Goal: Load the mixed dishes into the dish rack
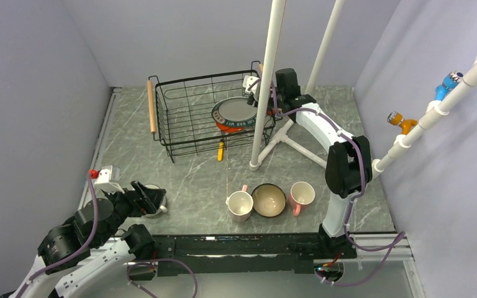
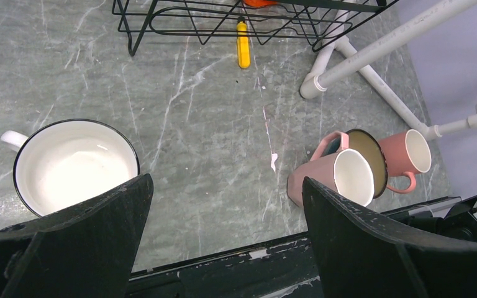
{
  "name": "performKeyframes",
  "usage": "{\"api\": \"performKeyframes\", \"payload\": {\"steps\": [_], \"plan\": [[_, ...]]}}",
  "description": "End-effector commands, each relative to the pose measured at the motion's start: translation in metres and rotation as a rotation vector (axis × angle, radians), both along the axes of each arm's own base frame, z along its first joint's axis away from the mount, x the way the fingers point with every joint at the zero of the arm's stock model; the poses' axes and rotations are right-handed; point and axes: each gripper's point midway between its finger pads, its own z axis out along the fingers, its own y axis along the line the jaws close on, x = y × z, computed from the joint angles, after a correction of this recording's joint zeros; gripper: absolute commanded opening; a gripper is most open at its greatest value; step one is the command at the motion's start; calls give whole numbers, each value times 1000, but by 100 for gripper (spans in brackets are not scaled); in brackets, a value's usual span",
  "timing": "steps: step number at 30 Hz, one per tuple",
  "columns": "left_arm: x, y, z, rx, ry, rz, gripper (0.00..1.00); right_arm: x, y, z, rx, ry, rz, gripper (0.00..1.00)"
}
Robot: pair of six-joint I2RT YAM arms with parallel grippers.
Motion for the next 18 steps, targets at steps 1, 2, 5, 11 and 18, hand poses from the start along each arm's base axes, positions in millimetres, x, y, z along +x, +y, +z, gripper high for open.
{"api": "performKeyframes", "payload": {"steps": [1, 2, 5, 11, 18], "plan": [[4, -2, 5, -15, -13, 12, 95, 5, 13, 18, -43, -112, 37, 0], [4, -2, 5, -14, -12, 12, 95, 5, 13, 15, -55, -115, 37, 0], [4, -3, 4, -12, -9, 11, 95, 5, 13, 6, -84, -113, 28, 0], [4, -3, 4, -12, -10, 11, 95, 4, 14, -11, -146, -115, 10, 0], [5, -4, 3, -6, -5, 9, 95, 1, 15, -23, -169, -93, 5, 14]]}}
